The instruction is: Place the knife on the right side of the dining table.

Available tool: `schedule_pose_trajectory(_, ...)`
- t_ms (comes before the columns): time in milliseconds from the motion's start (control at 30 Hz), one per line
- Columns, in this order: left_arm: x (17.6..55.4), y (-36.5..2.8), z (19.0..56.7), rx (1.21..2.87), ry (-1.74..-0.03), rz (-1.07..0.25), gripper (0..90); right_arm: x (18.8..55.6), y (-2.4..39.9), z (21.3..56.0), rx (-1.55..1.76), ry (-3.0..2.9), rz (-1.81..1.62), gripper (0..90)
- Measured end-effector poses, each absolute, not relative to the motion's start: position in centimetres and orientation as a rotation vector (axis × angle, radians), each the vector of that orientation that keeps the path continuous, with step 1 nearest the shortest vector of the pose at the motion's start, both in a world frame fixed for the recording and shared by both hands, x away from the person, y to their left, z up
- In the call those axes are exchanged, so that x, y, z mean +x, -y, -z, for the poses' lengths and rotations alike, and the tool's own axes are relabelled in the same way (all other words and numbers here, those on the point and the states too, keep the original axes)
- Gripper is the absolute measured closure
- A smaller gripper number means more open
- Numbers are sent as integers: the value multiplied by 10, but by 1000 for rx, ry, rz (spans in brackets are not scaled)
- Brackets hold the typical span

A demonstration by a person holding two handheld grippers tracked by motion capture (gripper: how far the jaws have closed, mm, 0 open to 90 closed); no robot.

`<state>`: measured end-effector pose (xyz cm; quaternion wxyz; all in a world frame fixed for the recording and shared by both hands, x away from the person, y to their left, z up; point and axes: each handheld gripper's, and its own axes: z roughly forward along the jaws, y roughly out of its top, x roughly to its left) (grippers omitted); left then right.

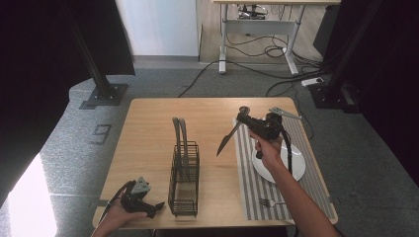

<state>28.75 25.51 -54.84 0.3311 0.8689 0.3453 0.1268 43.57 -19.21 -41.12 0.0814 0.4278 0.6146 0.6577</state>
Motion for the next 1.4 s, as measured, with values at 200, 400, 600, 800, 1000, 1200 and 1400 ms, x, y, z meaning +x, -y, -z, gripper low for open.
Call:
schedule_pose_trajectory(200, 287, -255, 548, 2271, -903, -332, 0, 443, 197, 418, 1314, -1827, -1930, 828)
schedule_pose_trajectory(400, 287, -255, 548, 2271, -903, -331, 0, 448, 204, 421, 1345, -1800, -1926, 828)
schedule_pose_trajectory(600, 287, -255, 548, 2271, -903, -331, 0, 455, 215, 424, 1380, -1749, -1906, 828)
schedule_pose_trajectory(800, 287, -255, 548, 2271, -903, -331, 0, 460, 225, 426, 1413, -1715, -1897, 828)
schedule_pose_trajectory(1000, 287, -255, 548, 2271, -903, -331, 0, 463, 231, 427, 1414, -1679, -1905, 827)
schedule_pose_trajectory(1200, 287, -255, 548, 2271, -903, -331, 0, 466, 241, 428, 1430, -1636, -1897, 827)
schedule_pose_trajectory(1400, 287, -255, 548, 2272, -903, -331, 0, 470, 251, 429, 1458, -1599, -1889, 827)
